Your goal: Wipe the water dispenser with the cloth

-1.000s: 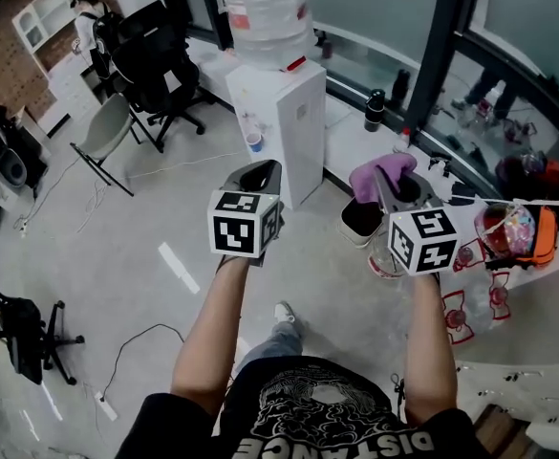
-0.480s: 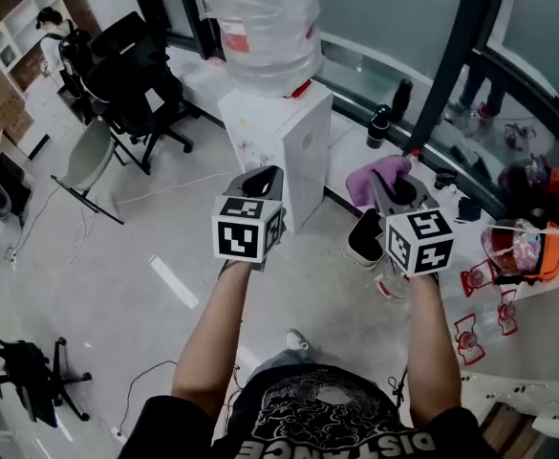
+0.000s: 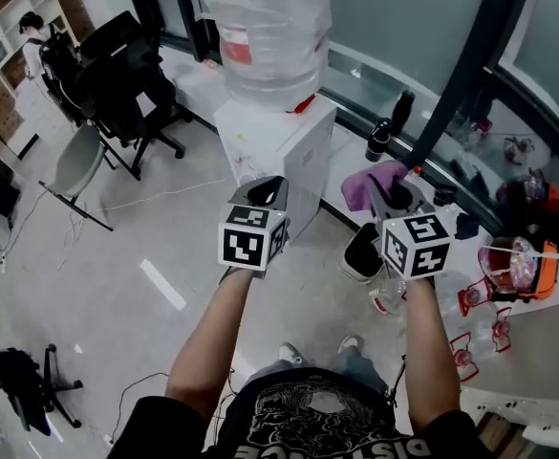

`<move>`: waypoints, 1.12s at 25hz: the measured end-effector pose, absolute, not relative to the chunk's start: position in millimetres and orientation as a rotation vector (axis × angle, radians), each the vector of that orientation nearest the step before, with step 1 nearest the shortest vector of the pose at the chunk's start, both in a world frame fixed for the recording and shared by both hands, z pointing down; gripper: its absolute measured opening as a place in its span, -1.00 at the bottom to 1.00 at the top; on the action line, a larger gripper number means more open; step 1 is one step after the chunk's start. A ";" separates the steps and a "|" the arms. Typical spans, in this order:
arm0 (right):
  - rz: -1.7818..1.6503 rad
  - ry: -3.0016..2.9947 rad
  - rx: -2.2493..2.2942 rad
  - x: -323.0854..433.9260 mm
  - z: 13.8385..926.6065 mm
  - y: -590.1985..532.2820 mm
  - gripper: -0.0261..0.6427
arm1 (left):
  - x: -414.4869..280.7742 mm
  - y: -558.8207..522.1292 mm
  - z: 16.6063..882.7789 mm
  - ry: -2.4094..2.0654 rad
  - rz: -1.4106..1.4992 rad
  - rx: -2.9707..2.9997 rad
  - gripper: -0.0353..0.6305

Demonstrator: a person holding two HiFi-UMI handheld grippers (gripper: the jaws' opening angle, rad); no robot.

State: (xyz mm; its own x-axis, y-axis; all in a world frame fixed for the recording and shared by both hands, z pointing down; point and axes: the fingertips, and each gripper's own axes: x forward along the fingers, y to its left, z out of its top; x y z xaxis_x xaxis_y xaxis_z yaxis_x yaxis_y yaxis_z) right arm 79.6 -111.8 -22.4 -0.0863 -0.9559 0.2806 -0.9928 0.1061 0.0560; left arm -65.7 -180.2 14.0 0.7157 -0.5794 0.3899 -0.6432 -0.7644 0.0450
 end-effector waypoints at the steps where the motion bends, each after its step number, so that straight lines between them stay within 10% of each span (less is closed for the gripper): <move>1: 0.214 -2.144 1.928 82.7 -21.1 -117.7 -0.79 | -62.7 -184.1 16.1 -0.992 0.540 2.740 -0.81; 28: 0.182 -2.438 1.537 165.9 66.7 -332.4 -0.79 | -2.8 -280.2 60.1 -1.465 0.550 2.489 -0.81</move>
